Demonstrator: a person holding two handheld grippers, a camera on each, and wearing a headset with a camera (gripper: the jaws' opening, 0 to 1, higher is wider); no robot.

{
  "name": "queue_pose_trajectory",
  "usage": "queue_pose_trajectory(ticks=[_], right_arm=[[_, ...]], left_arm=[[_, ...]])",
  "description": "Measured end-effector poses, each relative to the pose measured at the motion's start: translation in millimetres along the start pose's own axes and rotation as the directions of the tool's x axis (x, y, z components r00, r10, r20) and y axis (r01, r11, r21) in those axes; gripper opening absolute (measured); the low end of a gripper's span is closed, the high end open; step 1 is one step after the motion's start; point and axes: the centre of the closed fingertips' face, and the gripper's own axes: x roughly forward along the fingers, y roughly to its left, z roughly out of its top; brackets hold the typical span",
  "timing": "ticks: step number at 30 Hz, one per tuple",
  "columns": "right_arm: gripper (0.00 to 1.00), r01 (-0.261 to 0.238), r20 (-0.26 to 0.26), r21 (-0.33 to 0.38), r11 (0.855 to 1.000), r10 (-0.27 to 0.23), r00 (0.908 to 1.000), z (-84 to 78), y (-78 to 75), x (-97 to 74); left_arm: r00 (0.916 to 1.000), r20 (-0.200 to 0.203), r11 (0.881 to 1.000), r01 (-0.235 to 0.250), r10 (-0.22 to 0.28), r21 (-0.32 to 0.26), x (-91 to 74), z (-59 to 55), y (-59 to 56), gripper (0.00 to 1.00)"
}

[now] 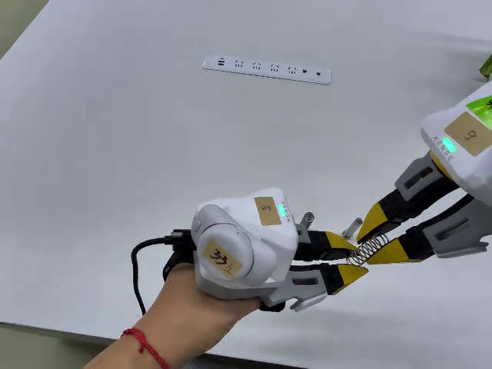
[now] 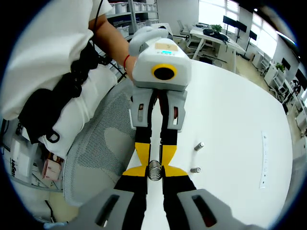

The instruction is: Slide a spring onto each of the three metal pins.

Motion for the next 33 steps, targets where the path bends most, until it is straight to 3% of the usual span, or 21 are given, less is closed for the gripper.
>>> queue_pose_trajectory(ticks=[18, 25, 33], right_arm=[[0.12, 0.012, 0.0, 0.023, 1.0, -0.012, 0.9999, 0.0, -1.5, -0.6], [0.12, 0.045, -0.011, 0.06, 0.997, -0.045, 0.9989, -12.0, -8.5, -8.8], [0.12, 0.131, -0.067, 0.143, 0.981, -0.122, 0.9902, -42.6, -26.0, -20.2]], left_arm=[[0.9999, -0.011, 1.0, -0.009, 0.009, 0.009, -4.8, -6.7, 2.1, 0.15], [0.9988, -0.024, 0.999, -0.042, 0.042, 0.034, -17.8, -10.2, 10.5, 0.23], [0.9919, -0.056, 0.992, -0.111, 0.114, 0.054, -54.9, -22.2, 26.7, 0.36]])
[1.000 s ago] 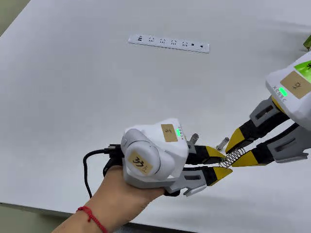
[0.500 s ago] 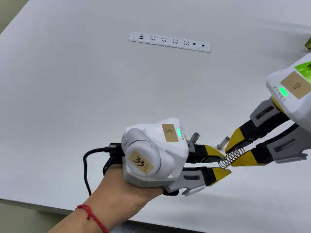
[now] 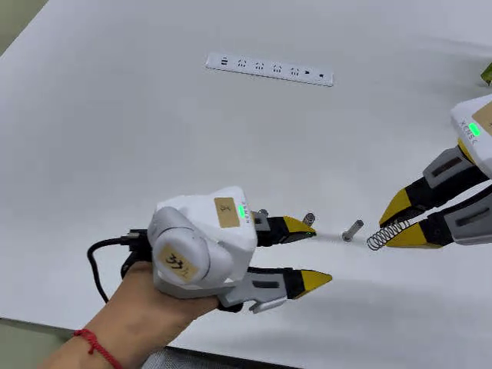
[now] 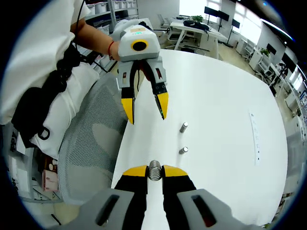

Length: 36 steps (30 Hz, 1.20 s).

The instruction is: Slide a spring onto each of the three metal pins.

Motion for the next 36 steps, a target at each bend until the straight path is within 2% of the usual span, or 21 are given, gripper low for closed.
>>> queue_pose_trajectory(ticks=[4, 10, 13, 16, 22, 31, 36], right_arm=[[0.12, 0.04, -0.027, 0.033, 0.999, -0.039, 0.9988, -13.8, -14.2, 2.3], [0.12, 0.076, -0.065, 0.071, 0.995, -0.072, 0.9953, -31.2, -31.3, 11.8], [0.12, 0.091, -0.075, 0.081, 0.993, -0.084, 0.9936, -35.3, -37.8, 16.1], [0.12, 0.113, -0.102, 0.084, 0.99, -0.104, 0.9893, -42.9, -45.3, 23.6], [0.12, 0.126, -0.115, 0.106, 0.986, -0.114, 0.9868, -50.7, -53.9, 37.2], [0.12, 0.145, -0.136, 0.147, 0.978, -0.125, 0.9828, -63.1, -67.4, 54.9], [0.12, 0.141, -0.143, 0.157, 0.977, -0.119, 0.9825, -64.6, -69.0, 61.5]], left_arm=[[0.9993, -0.007, 0.999, -0.037, 0.037, -0.007, -17.7, -10.1, 11.7, 0.42], [0.9974, -0.015, 0.998, -0.07, 0.07, -0.002, -33.7, -23.3, 27.5, 0.54], [0.9972, -0.015, 0.997, -0.074, 0.074, -0.012, -37.5, -27.6, 32.0, 0.64], [0.9962, -0.03, 0.996, -0.083, 0.082, -0.014, -42.1, -35.9, 38.4, 0.7], [0.9938, -0.035, 0.993, -0.107, 0.105, -0.052, -48.4, -45.8, 51.7, 0.82], [0.9876, -0.008, 0.985, -0.157, 0.157, -0.076, -52.1, -45.6, 65.5, 0.9], [0.9878, -0.012, 0.984, -0.156, 0.155, -0.084, -51.7, -48.4, 65.1, 0.9]])
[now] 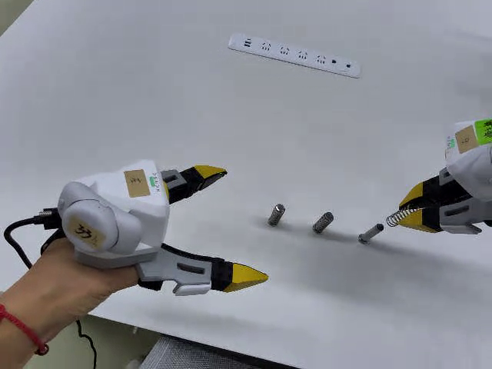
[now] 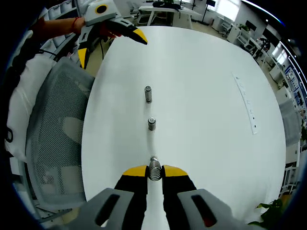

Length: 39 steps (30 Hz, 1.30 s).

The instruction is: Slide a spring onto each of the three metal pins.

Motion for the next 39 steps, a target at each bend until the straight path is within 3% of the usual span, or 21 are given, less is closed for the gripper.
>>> queue_pose_trajectory(ticks=[39], right_arm=[[0.12, -0.033, -0.027, -0.022, 0.999, 0.032, 0.9991, -6.0, 3.9, 36.4]], left_arm=[[0.9998, 0.016, 0.999, 0.011, -0.01, -0.044, 6.9, -1.7, 1.9, 0.85]])
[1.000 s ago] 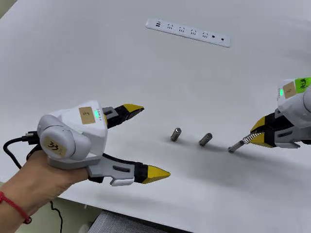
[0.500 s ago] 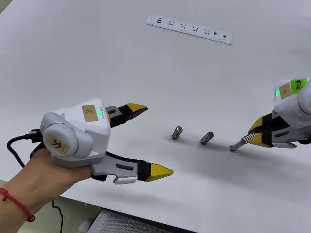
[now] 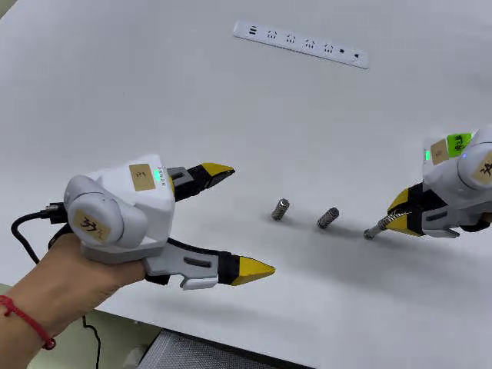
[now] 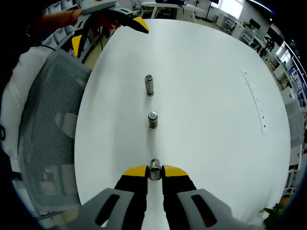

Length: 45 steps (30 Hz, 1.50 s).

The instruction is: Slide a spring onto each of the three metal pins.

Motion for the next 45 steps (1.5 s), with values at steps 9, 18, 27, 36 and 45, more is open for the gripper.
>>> queue_pose_trajectory(ticks=[9, 18, 27, 36, 45], right_arm=[[0.12, 0.013, 0.011, 0.002, 1.0, -0.013, 0.9999, -5.0, 0.7, 13.3], [0.12, 0.018, 0.012, 0.004, 1.0, -0.018, 0.9998, -6.7, 1.3, 24.5], [0.12, 0.016, 0.008, 0.012, 1.0, -0.016, 0.9998, -10.9, 0.7, 32.7], [0.12, 0.021, 0.01, 0.021, 1.0, -0.021, 0.9997, -13.2, 0.5, 38.2], [0.16, 0.017, 0.024, 0.039, 0.999, -0.018, 0.9995, -12.5, 0.8, 38.7]], left_arm=[[1.0, -0.001, 1.0, 0.0, 0.0, -0.002, -0.1, -1.7, 0.8, 0.85], [1.0, 0.001, 1.0, -0.001, 0.001, -0.004, -1.4, -2.7, 2.8, 0.85], [1.0, -0.002, 1.0, 0.003, -0.003, -0.001, 0.1, -0.8, 0.3, 0.85], [1.0, -0.006, 1.0, 0.002, -0.002, 0.001, 0.2, 0.5, -2.5, 0.85], [0.9999, -0.016, 1.0, 0.004, -0.003, 0.015, -0.2, 0.3, -2.2, 0.86]])
